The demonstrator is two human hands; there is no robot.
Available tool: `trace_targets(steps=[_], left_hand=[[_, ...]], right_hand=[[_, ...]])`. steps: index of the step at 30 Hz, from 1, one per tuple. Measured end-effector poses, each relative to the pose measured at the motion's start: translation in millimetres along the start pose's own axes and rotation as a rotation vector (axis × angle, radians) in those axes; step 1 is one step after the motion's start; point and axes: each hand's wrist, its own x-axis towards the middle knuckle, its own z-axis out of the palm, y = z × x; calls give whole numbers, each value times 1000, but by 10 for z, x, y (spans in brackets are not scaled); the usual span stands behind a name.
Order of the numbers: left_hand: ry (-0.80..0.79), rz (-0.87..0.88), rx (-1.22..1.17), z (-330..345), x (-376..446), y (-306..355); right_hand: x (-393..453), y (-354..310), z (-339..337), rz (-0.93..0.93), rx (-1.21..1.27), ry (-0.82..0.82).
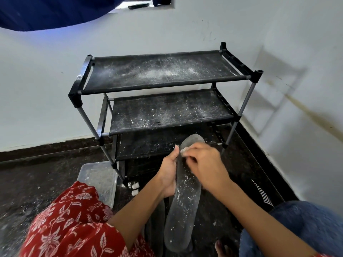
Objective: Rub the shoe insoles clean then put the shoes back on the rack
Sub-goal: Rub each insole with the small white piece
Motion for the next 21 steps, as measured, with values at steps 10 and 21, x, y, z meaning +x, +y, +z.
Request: trace_targets(steps=[10, 21], left_hand=[[56, 47, 8, -24, 20, 42], [37, 48, 5, -11, 20, 62]], right_hand=[[-12, -25, -140, 13, 136, 101], [-199, -235, -4, 177, 193, -182]])
